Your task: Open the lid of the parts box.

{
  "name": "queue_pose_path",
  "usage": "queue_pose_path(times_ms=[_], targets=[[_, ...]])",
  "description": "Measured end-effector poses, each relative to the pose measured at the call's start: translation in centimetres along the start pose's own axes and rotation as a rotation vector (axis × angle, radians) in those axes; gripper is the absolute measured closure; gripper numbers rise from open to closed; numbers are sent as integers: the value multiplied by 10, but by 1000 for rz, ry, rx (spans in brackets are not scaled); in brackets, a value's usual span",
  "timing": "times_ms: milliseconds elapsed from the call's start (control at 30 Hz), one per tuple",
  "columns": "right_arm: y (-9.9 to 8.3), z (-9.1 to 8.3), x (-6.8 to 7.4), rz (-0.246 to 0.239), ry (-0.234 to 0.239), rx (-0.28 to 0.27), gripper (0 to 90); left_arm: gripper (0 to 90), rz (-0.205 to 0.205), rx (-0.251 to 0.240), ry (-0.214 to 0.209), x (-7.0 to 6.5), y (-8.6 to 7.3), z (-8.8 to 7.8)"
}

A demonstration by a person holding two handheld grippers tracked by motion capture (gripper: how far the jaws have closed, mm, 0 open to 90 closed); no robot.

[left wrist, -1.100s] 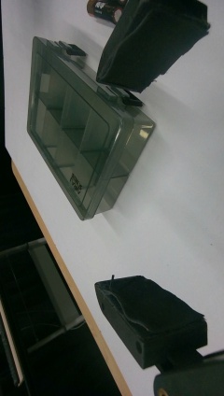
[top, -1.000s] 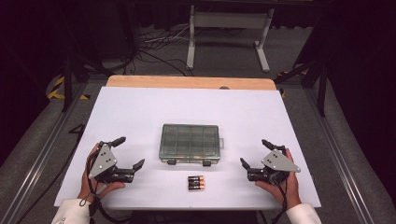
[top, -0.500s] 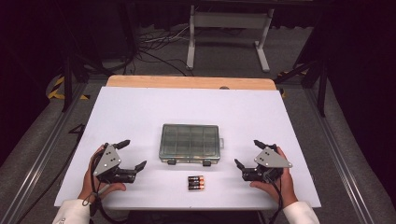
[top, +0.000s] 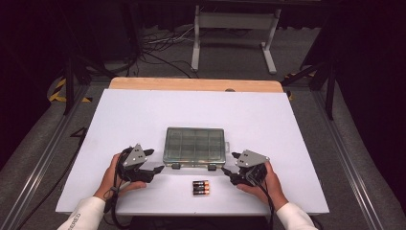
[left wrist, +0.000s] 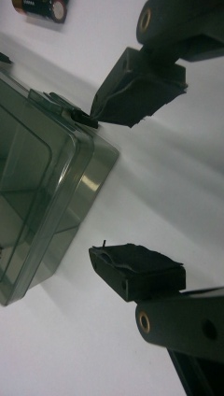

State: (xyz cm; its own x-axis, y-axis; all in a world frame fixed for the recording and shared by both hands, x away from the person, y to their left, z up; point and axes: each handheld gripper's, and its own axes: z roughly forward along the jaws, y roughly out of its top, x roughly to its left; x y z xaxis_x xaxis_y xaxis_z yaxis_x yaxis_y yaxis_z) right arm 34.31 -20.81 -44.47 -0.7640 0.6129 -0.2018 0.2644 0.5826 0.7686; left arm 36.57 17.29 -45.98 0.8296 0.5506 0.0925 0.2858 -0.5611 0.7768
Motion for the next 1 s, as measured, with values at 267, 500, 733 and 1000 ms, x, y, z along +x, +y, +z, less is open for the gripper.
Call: queue_pose_path(times_ms=[267, 500, 733, 1000], targets=[[3, 6, -1, 22, 60, 15, 591, 432, 4, 47, -66, -1, 5, 13], [2, 7, -2, 40, 70, 19, 599, 508, 20, 72, -88, -3, 8, 19], [2, 7, -1, 42, 77, 14, 600, 528, 19, 77, -76, -3, 8, 19], [1, 7, -3, 74, 97, 4, 598, 545, 17, 82, -73, -3, 8, 18]])
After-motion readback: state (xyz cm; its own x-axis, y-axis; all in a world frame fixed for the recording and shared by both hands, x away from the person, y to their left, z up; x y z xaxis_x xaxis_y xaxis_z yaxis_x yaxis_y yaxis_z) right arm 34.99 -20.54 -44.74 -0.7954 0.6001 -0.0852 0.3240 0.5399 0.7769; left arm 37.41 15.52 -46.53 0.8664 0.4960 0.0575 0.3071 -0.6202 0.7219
